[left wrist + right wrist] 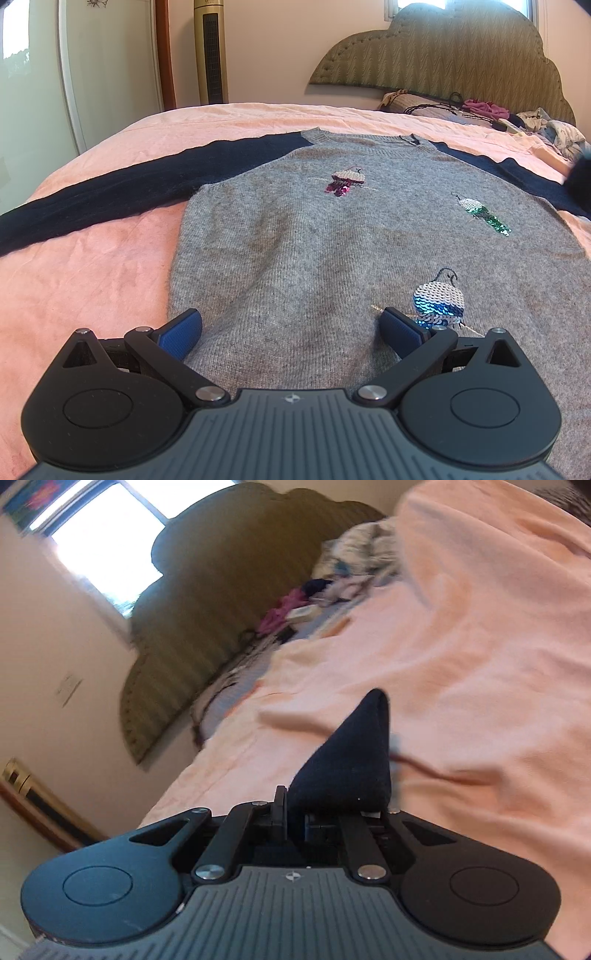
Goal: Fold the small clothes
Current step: 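Grasp a navy sleeve with the right gripper and fold it across the sweater body, then grasp the other navy sleeve with the left gripper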
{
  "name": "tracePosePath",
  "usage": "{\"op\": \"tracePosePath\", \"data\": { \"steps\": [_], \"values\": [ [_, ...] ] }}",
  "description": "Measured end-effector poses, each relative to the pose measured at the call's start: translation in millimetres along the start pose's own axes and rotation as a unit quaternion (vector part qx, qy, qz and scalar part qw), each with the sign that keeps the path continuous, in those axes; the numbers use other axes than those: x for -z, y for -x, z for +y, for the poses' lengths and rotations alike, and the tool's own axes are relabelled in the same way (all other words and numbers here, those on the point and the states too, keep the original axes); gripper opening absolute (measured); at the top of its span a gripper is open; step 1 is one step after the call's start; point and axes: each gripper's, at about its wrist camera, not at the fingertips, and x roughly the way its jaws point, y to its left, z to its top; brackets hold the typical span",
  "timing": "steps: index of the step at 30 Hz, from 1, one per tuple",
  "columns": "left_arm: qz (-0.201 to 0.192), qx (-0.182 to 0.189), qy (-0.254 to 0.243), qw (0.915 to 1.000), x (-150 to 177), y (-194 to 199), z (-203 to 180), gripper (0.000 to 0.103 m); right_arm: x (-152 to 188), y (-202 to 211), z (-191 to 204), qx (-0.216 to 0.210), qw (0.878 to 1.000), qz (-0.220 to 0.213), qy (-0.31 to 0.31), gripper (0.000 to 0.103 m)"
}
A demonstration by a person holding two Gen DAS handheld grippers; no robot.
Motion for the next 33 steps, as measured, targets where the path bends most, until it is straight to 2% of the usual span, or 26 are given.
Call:
{"op": "tracePosePath", "data": {
  "steps": [3,6,8,10,11,12,14,17,18,20,22,23,25,26,28,29,30,32,33],
  "values": [
    [0.0,0.0,0.0,1.0,0.0,-0.1,-0.1,0.103,30.8,1.0,79.6,-0.098,0.993,0.04,0.046,0.014],
    [0.0,0.0,0.0,1.0,0.1,0.0,0.0,0.103,80.6,-11.1,153.6,-0.18,0.976,0.104,0.065,0.014],
    [0.0,0.0,0.0,1.0,0.0,0.0,0.0,0.103,117.9,-24.0,189.3,-0.214,0.964,0.144,0.072,0.017],
    [0.0,0.0,0.0,1.0,0.1,0.0,-0.1,0.103,149.7,-33.0,211.3,-0.224,0.953,0.191,0.073,0.04],
    [0.0,0.0,0.0,1.0,0.1,0.1,0.0,0.103,160.7,-31.4,215.4,-0.224,0.95,0.204,0.068,0.064],
    [0.0,0.0,0.0,1.0,0.1,0.1,-0.1,0.103,168.7,-22.4,214.3,-0.226,0.952,0.198,0.063,0.067],
    [-0.001,0.001,0.0,1.0,-0.5,0.3,-0.1,0.103,171.4,-7.3,202.9,-0.237,0.953,0.184,0.05,0.065],
    [0.001,0.017,-0.003,0.9999,-3.9,1.3,0.5,0.103,165.7,10.3,162.4,-0.214,0.959,0.177,0.051,0.065],
    [0.006,0.027,-0.003,0.9996,-7.7,2.5,0.6,0.103,165.0,16.1,149.2,-0.197,0.963,0.172,0.058,0.065],
    [0.011,0.079,0.015,0.9967,-24.8,7.5,3.9,0.103,163.6,17.6,118.1,-0.168,0.969,0.17,0.061,0.066],
    [0.011,0.134,0.061,0.989,-50.2,7.5,11.5,0.103,167.0,19.2,87.4,-0.145,0.974,0.167,0.047,0.067],
    [0.013,0.166,0.087,0.9823,-64.9,3.1,16.0,0.103,169.6,19.7,74.7,-0.147,0.975,0.162,0.035,0.064],
    [0.016,0.225,0.14,0.964,-92.9,-20.1,23.2,0.103,168.5,24.4,63.1,-0.172,0.974,0.15,-0.006,0.067],
    [0.024,0.23,0.16,0.9597,-104.0,-36.0,24.2,0.103,169.0,26.3,62.6,-0.177,0.974,0.144,-0.009,0.072],
    [0.055,0.227,0.192,0.9533,-123.1,-74.3,25.1,0.103,171.6,27.2,65.6,-0.179,0.974,0.14,0.0,0.074],
    [0.076,0.232,0.199,0.9489,-129.2,-92.8,23.7,0.103,171.6,27.3,69.2,-0.181,0.973,0.141,0.007,0.077],
    [0.093,0.227,0.203,0.9481,-132.9,-108.8,20.9,0.103,172.1,27.2,71.1,-0.186,0.972,0.141,0.01,0.08],
    [0.109,0.193,0.194,0.9556,-133.7,-132.2,15.4,0.1,171.8,27.5,71.7,-0.195,0.97,0.142,0.009,0.084],
    [0.099,0.182,0.186,0.9605,-133.8,-136.6,11.3,0.097,170.9,27.6,70.6,-0.199,0.969,0.143,0.005,0.085]
  ]
}}
